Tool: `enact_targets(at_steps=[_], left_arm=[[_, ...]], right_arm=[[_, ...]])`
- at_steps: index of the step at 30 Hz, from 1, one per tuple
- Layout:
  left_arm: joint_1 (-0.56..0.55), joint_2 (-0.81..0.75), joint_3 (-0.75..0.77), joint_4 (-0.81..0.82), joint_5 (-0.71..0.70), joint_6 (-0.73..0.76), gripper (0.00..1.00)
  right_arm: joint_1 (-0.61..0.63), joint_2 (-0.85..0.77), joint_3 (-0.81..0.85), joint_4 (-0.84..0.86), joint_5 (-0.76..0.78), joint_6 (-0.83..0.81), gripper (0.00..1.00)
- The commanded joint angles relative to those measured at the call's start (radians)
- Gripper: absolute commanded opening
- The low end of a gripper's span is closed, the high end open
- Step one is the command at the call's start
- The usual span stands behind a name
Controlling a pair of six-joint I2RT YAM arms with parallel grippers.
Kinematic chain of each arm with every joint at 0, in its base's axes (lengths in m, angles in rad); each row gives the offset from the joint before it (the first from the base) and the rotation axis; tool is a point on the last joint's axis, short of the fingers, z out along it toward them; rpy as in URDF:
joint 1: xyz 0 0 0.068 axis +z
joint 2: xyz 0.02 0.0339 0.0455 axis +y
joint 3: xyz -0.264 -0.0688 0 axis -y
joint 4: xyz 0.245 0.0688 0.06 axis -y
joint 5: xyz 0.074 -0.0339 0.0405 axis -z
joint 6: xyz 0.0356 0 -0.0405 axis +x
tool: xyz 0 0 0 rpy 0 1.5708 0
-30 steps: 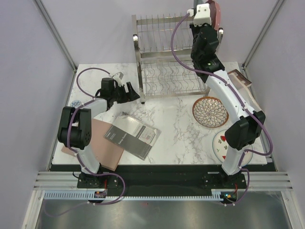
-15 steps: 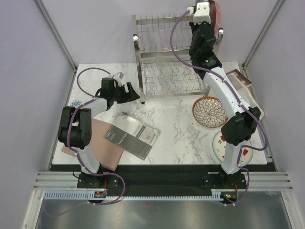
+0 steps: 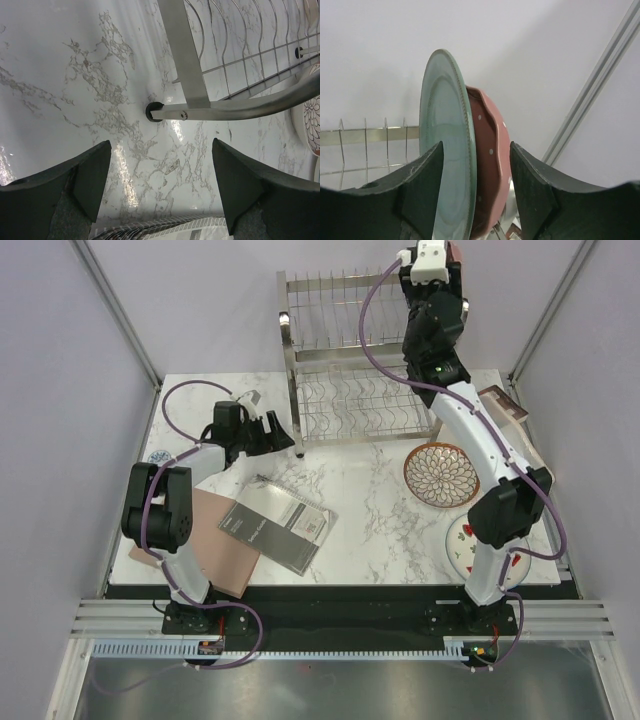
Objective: Load the plates into the dish rack
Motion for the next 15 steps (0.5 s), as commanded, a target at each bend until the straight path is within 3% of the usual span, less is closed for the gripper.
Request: enact_targets(at_steps=[1,9,15], left_arm=[[-0.011,-0.045,0.054,0.003,-0.005,0.006,0.88],[-0.035,0.004,0.247,-0.005,-0.01,0.082,0.88],[-0.106,-0.008,0.27,-0.016,-0.047,0.161,0.88]], right_arm=[[0.055,-0.131,-0.094,0.12,-0.029,-0.112,0.64],[0.115,-0.347,-0.246,0.093,0.023,-0.171,0.66],[0.063,-0.453,-0.3,0.1,0.058,-0.203,0.66]])
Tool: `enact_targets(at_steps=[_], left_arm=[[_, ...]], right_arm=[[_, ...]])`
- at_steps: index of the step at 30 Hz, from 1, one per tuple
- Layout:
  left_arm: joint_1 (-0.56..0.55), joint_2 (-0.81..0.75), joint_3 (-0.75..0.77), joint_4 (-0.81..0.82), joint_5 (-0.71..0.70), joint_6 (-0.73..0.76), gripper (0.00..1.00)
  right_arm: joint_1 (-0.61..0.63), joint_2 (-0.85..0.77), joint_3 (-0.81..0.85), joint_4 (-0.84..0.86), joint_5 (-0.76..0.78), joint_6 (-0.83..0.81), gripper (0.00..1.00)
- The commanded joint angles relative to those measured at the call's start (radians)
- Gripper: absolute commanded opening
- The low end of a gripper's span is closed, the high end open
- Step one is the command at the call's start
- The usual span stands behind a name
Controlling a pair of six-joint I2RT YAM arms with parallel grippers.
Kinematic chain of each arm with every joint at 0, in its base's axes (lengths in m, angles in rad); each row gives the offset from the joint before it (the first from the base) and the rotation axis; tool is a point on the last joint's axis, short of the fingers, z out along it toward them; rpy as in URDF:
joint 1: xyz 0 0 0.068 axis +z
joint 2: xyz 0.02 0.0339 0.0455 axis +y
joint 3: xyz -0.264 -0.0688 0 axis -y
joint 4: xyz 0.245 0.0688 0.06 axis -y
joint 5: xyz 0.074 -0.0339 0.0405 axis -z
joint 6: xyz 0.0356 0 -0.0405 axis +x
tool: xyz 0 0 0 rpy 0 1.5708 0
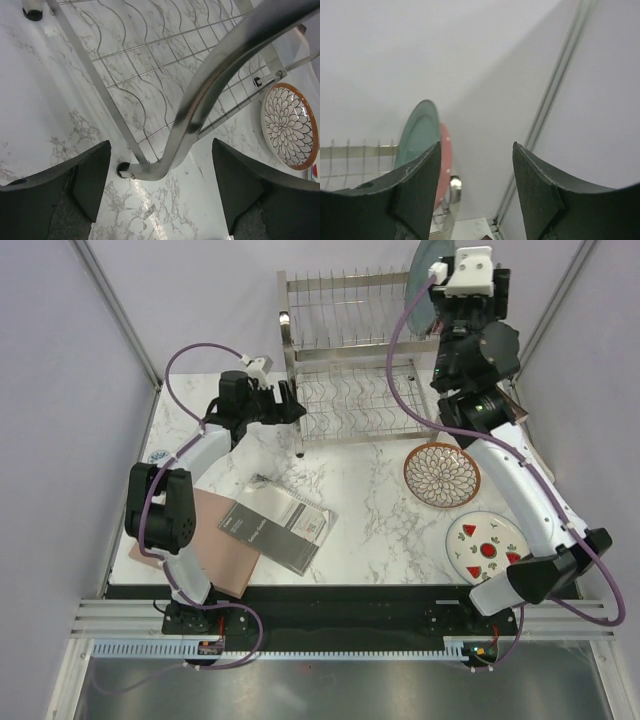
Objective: Load the plates into the dish rack
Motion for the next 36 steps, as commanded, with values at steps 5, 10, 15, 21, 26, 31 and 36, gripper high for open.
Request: enact_targets(at_steps=[5,10,15,21,26,31,36], left_arm=[[-0.11,0.017,0.063,0.024,-0.105,0.155,0.89],[-0.156,0.074,0.126,0.043,-0.157,0.211,0.84],[-0.161,0.112,0.178,0.037,-0.221,0.227,0.73],[-0.161,0.097,0.183,-0.005,-0.283,0.27,0.66],[-0.161,0.11,0.182,-0.013,-0.307,0.303,0.67],[-0.158,0.169,0.237,-0.017,-0.376,0.378,0.69],[-0.144,0.16,0.251,-0.008,-0.381,0.427,0.77]], right_arm=[[-0.172,-0.135,-0.096,0.017,0.112,0.096,0.7],[-0.381,-0.173,-0.168,-0.219,-0.009,0.3,0.77],[-0.448,-0.229,-0.314,-0.391,-0.228,0.413,0.74],[-0.473,-0.267,-0.537,-0.453,-0.493,0.457,0.73],[-0.473,-0.258,-0.641,-0.39,-0.589,0.473,0.72],[-0.473,-0.23,-0.635,-0.388,-0.6,0.495,0.72],[-0.473,-0.244,-0.627,-0.488,-0.612,0.45,0.73]])
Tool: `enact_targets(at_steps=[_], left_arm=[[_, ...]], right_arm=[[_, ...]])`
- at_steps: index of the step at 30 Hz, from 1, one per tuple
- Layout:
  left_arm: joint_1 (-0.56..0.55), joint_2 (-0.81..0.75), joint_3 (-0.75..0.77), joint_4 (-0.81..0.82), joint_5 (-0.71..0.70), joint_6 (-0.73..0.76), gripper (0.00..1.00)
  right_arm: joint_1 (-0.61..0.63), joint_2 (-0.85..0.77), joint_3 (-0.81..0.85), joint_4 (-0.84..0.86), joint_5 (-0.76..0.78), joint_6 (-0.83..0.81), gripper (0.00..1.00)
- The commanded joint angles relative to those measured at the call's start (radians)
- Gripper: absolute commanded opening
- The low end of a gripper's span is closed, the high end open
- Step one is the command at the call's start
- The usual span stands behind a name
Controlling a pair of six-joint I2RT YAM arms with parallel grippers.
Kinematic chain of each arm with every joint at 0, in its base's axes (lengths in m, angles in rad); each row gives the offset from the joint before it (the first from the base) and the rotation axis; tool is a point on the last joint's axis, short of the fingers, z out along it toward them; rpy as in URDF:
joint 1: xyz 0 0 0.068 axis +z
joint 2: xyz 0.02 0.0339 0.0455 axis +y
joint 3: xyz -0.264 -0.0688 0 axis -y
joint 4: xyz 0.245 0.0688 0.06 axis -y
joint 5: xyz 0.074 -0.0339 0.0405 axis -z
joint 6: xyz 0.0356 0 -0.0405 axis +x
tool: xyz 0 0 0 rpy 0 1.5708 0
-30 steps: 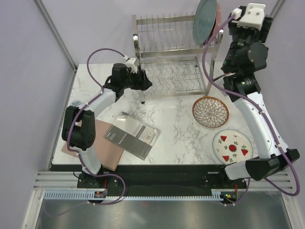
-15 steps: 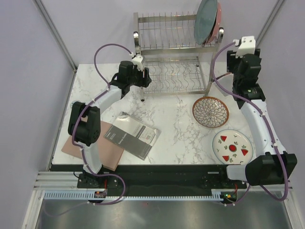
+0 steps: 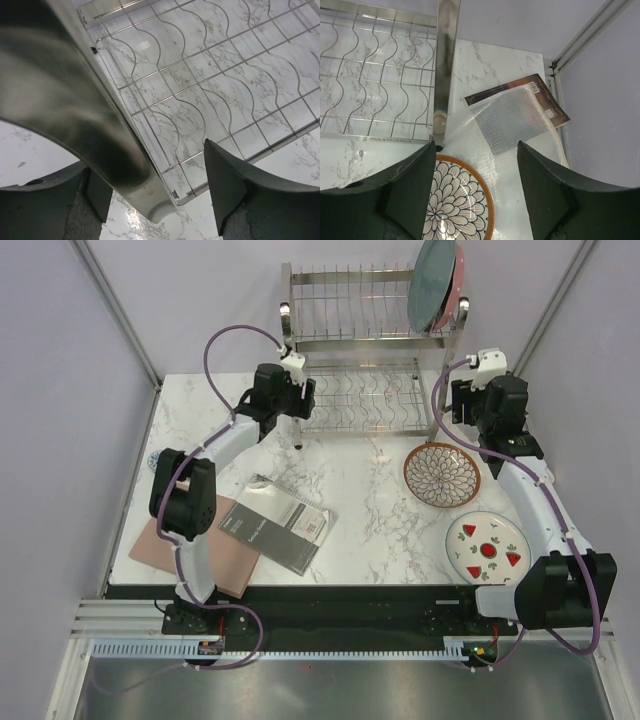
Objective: Load the plates into the dish rack
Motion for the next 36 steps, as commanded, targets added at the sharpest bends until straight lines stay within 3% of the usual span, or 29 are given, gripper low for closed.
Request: enact_targets(at_steps=[1,3,7,11,16,21,27,36], left_arm=[[0.01,-0.014,0.022,0.002,0.011,0.12,0.79],[0.01,-0.136,-0.053,-0.007,0.062,0.13,0.83],[-0.002,-0.473,-0.44,-0.002,0.219,0.115,0.89],[-0.068,-0.699,-0.639,-0.002,0.246,0.06,0.91],[-0.171,-0.562,-0.621,-0.002,0.325,-0.178,0.86],[-0.212,-0.494,-0.591,0.08,0.263,-0.376,0.84],[-0.231,-0.537,-0.616,0.007,0.256,-0.258,0.84],[-0.231,-0.539,-0.615,-0.004,0.242,-0.258,0.84]], right_arm=[[-0.005,-0.027,0.024,-0.106,-0.033,-0.028,0.76],[-0.014,-0.054,0.024,-0.181,-0.042,-0.088,0.79],[-0.074,-0.131,-0.065,-0.265,-0.065,-0.133,0.85],[-0.117,-0.122,-0.11,-0.317,-0.079,-0.133,0.85],[-0.192,0.048,-0.074,-0.384,-0.181,-0.116,0.86],[-0.27,0.31,0.07,-0.456,-0.295,-0.105,0.65],[-0.31,0.493,0.2,-0.472,-0.356,-0.104,0.64],[-0.316,0.639,0.272,-0.561,-0.461,-0.122,0.54]])
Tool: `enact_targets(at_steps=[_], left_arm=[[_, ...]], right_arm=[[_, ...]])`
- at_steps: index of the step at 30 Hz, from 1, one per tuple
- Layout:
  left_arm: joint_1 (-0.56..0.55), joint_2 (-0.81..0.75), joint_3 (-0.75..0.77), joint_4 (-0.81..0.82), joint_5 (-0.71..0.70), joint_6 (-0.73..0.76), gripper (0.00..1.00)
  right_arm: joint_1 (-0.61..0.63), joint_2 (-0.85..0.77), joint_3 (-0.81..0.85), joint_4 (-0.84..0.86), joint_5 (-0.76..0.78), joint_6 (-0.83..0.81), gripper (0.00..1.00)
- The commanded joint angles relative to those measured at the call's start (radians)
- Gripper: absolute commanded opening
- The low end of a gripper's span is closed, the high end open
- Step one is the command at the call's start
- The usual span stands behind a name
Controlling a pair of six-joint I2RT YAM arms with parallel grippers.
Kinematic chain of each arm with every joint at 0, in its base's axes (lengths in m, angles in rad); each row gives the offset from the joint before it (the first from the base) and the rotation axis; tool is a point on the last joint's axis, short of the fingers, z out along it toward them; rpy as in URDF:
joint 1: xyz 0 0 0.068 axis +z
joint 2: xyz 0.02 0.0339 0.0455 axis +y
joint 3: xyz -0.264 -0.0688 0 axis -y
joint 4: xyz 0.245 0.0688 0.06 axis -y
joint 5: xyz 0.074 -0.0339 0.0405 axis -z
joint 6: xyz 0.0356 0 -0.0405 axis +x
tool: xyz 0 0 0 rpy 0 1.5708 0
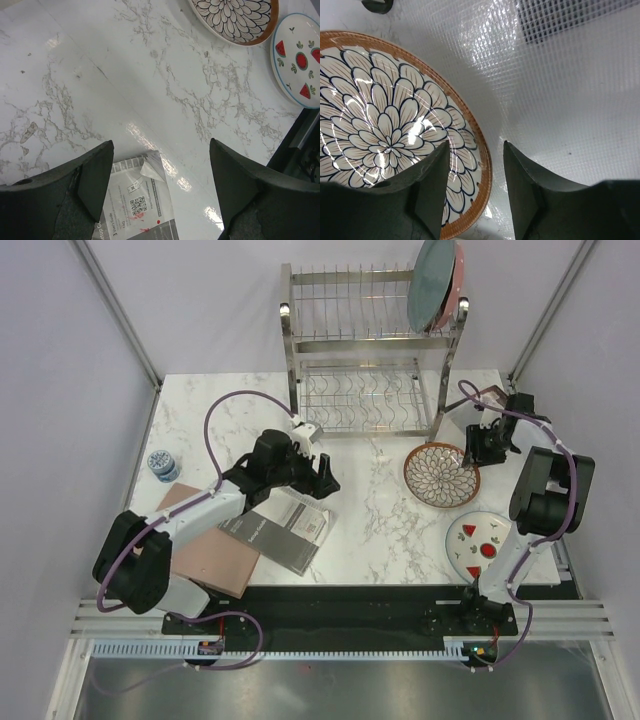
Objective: Load the plates into the dish rack
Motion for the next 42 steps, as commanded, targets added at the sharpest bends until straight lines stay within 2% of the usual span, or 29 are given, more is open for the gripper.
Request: enact_targets(at_steps=[1,4,5,7,8,11,12,14,20,23,29,42], left_arm=[[-0.003,-0.011,0.018,-0.001,-0.018,0.002,0.84],[-0.001,-0.003,0.032,-0.001,-0.03,0.007,0.84],[-0.001,-0.003,0.032,-0.001,-0.03,0.004,0.84],[-0.001,0.002,0.033,-0.001,-0.031,-0.003,0.85],[-0.001,0.0,0.032,-0.001,-0.031,-0.013,0.85],[0.007,-0.004,0.021,-0.001,-0.04,-0.048,0.85],[0.017,-0.007,0.012,0.001,-0.045,-0.065,0.85],[0.034,-0.014,-0.005,0.021,-0.039,-0.125,0.87],[0.108,0.028,-0.043,0.173,0.129,-0.28,0.89],[0.111,0.058,-0.05,0.265,0.263,-0.305,0.88],[0.112,0.166,-0.034,0.323,0.38,-0.315,0.81],[0.109,0.256,-0.004,0.381,0.403,-0.36,0.79]], right_arm=[[-0.001,0.045,0.046,-0.066,-0.075,-0.013,0.54],[-0.001,0.056,0.043,-0.069,-0.078,-0.014,0.49],[0.0,0.062,0.043,-0.076,-0.078,-0.016,0.42],[-0.001,0.07,0.041,-0.086,-0.083,-0.024,0.36],[-0.001,0.074,0.04,-0.098,-0.087,-0.028,0.23],[-0.001,0.041,0.017,-0.103,-0.101,-0.042,0.02],[-0.001,0.022,0.009,-0.103,-0.11,-0.047,0.0],[0.0,-0.039,-0.008,-0.129,-0.165,-0.056,0.0],[0.029,-0.186,-0.031,-0.215,-0.322,-0.002,0.0],[0.072,-0.232,-0.054,-0.221,-0.377,0.025,0.0],[0.132,-0.254,-0.068,-0.214,-0.527,0.113,0.0],[0.236,-0.248,-0.037,-0.214,-0.574,0.151,0.0]])
